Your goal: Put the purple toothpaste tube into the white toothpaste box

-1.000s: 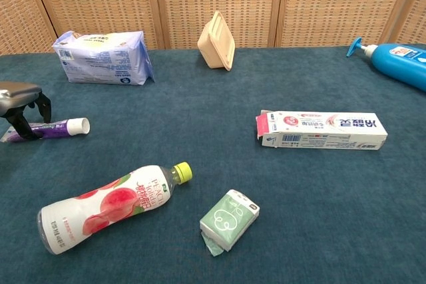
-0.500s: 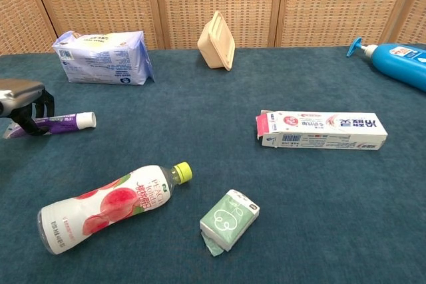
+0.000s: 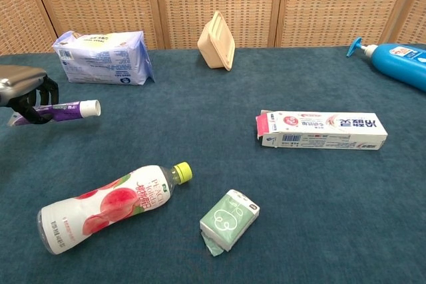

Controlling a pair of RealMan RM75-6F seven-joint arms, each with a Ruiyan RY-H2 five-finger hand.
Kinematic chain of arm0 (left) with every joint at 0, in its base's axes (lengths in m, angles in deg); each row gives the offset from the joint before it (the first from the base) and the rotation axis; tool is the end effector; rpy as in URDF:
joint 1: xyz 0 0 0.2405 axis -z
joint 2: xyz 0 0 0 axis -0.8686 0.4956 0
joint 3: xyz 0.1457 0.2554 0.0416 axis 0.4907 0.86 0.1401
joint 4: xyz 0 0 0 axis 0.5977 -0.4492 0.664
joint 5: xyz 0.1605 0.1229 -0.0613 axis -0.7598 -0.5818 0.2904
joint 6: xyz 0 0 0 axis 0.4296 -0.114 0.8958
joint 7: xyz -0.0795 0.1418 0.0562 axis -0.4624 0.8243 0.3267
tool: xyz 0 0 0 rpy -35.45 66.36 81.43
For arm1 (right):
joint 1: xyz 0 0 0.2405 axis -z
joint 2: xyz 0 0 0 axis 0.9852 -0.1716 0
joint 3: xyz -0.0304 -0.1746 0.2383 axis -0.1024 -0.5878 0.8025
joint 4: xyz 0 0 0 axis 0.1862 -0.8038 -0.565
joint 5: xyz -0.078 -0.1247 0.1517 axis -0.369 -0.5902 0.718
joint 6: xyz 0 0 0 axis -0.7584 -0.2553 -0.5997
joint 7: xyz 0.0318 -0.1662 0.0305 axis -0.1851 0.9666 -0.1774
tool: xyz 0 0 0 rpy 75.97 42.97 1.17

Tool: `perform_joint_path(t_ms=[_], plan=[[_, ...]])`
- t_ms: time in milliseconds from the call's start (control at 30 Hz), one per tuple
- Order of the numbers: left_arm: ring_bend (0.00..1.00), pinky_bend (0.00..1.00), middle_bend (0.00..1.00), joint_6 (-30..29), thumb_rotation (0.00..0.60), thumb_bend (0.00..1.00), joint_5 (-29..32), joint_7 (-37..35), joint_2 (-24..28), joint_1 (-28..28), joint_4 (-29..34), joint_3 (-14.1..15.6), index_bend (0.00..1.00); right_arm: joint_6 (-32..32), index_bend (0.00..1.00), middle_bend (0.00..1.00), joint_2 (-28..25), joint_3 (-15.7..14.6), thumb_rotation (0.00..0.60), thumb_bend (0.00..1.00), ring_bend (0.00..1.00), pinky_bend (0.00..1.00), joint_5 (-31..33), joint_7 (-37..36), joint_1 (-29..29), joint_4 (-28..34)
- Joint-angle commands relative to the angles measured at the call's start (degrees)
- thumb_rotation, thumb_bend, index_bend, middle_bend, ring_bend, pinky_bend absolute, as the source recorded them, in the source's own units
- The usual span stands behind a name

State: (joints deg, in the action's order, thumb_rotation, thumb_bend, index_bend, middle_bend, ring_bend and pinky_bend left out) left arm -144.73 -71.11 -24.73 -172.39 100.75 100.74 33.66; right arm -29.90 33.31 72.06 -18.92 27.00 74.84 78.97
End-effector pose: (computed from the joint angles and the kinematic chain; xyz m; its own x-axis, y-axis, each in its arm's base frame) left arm -0.2965 0.4333 0.0118 0.6397 0.2521 0.7261 0.7516 -0.0071 -0.6596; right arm -0.3363 -0.2043 0.1179 0.5474 -0.1130 0.8292 -0.8365 -0.0438 0.5463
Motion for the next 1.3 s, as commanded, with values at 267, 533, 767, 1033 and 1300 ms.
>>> perform_joint_path(t_ms=[267,533,767,1033,1300], plan=[[0.44,0.40,0.59,-1.4,0.600,0.55,-7.4,-2.8,8.6,-1.4,9.6,0.9,0.76,3.4,0.07,0.00,0.6,1.9,0.600,0.00,0.00,0.00,1.2,3.6,-3.2,4.0],[0.44,0.40,0.59,-3.2,0.600,0.55,-10.1,-2.2,12.4,-1.6,15.2,0.7,0.76,9.8,0.06,0.00,0.4,5.8,0.600,0.00,0.00,0.00,9.0,10.4,-8.4,12.6],[0.44,0.40,0.59,-3.7,0.600,0.55,-10.8,-1.9,13.7,-1.8,16.8,0.6,0.76,14.4,0.06,0.00,3.7,9.4,0.600,0.00,0.00,0.00,18.4,15.3,-13.6,14.3],[0.44,0.40,0.59,-3.9,0.600,0.55,-11.8,-2.3,14.5,-1.8,17.7,0.6,0.76,16.8,0.07,0.00,10.5,12.0,0.600,0.00,0.00,0.00,29.6,23.1,-20.0,10.7],[0.44,0.40,0.59,-4.0,0.600,0.54,-13.0,-2.6,14.8,-1.8,18.0,0.7,0.76,16.9,0.08,0.00,16.1,13.5,0.600,0.00,0.00,0.00,37.1,28.0,-25.5,6.6]])
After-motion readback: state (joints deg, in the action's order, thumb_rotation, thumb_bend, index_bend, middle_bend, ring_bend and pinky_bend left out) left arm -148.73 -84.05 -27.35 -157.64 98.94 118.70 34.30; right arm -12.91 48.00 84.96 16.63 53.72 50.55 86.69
